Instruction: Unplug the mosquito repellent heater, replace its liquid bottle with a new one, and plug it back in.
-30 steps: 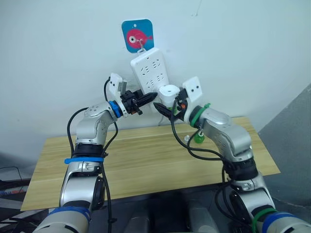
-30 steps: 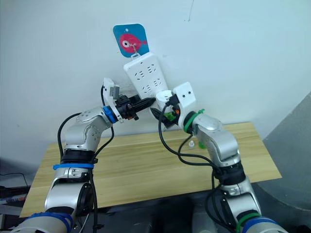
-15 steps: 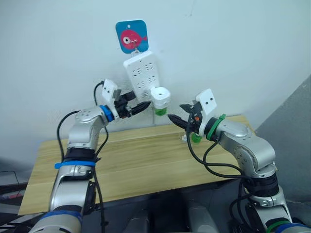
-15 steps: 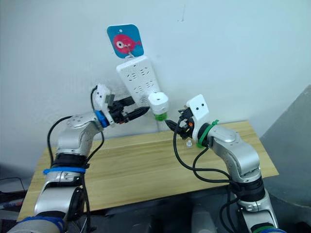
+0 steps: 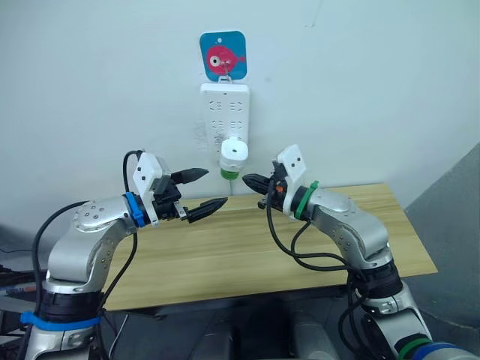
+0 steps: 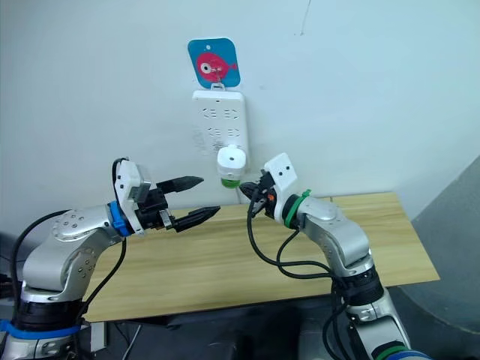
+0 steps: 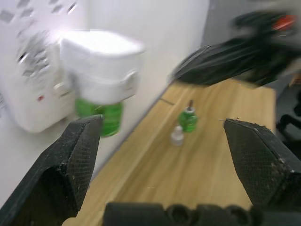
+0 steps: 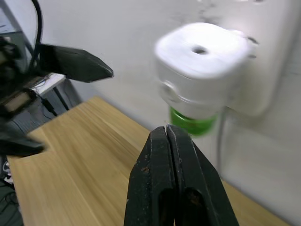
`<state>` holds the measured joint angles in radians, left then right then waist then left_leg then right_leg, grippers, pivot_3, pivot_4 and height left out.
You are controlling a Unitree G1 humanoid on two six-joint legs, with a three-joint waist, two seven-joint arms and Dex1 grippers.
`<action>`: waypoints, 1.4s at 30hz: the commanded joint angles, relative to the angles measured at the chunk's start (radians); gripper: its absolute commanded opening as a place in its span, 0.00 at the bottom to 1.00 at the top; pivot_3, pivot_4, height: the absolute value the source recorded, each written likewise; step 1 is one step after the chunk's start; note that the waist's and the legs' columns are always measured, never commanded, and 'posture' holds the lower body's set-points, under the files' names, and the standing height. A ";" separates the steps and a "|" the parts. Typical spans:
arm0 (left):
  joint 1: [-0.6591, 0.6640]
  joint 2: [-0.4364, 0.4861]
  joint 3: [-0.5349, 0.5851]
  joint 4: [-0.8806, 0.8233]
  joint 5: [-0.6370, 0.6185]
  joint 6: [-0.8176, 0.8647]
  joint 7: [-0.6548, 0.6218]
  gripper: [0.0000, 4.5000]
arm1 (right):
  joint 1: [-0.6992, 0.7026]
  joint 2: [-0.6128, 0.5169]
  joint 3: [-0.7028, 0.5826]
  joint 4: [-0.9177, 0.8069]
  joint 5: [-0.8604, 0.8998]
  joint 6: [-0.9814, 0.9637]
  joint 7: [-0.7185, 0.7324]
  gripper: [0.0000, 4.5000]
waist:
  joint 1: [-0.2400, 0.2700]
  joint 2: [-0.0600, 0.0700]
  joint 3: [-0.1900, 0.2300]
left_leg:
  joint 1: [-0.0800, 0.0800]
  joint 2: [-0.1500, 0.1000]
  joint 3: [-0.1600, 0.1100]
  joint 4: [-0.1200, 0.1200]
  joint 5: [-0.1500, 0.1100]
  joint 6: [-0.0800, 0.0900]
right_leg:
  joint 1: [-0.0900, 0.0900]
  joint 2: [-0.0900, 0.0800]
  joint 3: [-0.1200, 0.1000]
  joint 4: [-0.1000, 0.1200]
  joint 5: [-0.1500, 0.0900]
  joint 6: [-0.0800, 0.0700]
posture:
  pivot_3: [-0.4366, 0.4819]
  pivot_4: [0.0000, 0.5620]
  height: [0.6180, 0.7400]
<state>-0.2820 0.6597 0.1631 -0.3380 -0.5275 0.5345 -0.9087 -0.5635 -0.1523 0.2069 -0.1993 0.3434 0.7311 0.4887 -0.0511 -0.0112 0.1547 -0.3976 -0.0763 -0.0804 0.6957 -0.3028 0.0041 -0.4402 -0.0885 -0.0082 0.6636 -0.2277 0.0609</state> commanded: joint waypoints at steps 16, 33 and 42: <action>0.007 0.016 0.078 -0.116 -0.142 0.124 0.129 1.00 | -0.055 0.050 -0.028 0.070 -0.036 -0.094 -0.034 0.01 | 0.003 0.000 0.000 | 0.001 0.000 0.000 0.000 0.000 0.000 | 0.000 0.000 -0.001 0.000 0.000 0.000 | 0.42 0.28 1.00; 0.021 0.044 0.067 -0.124 -0.170 0.137 0.114 1.00 | -0.064 0.074 -0.015 0.106 -0.048 -0.106 -0.039 0.01 | 0.002 0.001 0.000 | 0.001 0.000 0.000 -0.001 0.000 0.000 | 0.000 0.000 -0.001 0.000 0.000 0.000 | 0.43 0.30 1.00; 0.021 0.041 0.060 -0.118 -0.166 0.132 0.117 1.00 | -0.079 0.135 -0.112 0.140 -0.011 -0.109 -0.116 0.01 | 0.003 0.001 0.001 | 0.001 0.000 0.000 -0.001 0.000 -0.001 | 0.000 0.000 -0.001 0.000 0.000 0.000 | 0.43 0.30 1.00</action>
<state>-0.2583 0.6969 0.2227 -0.4279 -0.6853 0.6791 -0.7954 -0.6086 -0.0251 0.1717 -0.0375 0.3140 0.6451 0.4165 -0.0486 -0.0101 0.1558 -0.3969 -0.0759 -0.0803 0.6948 -0.3023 0.0033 -0.4397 -0.0881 -0.0089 0.6633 -0.2278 0.0606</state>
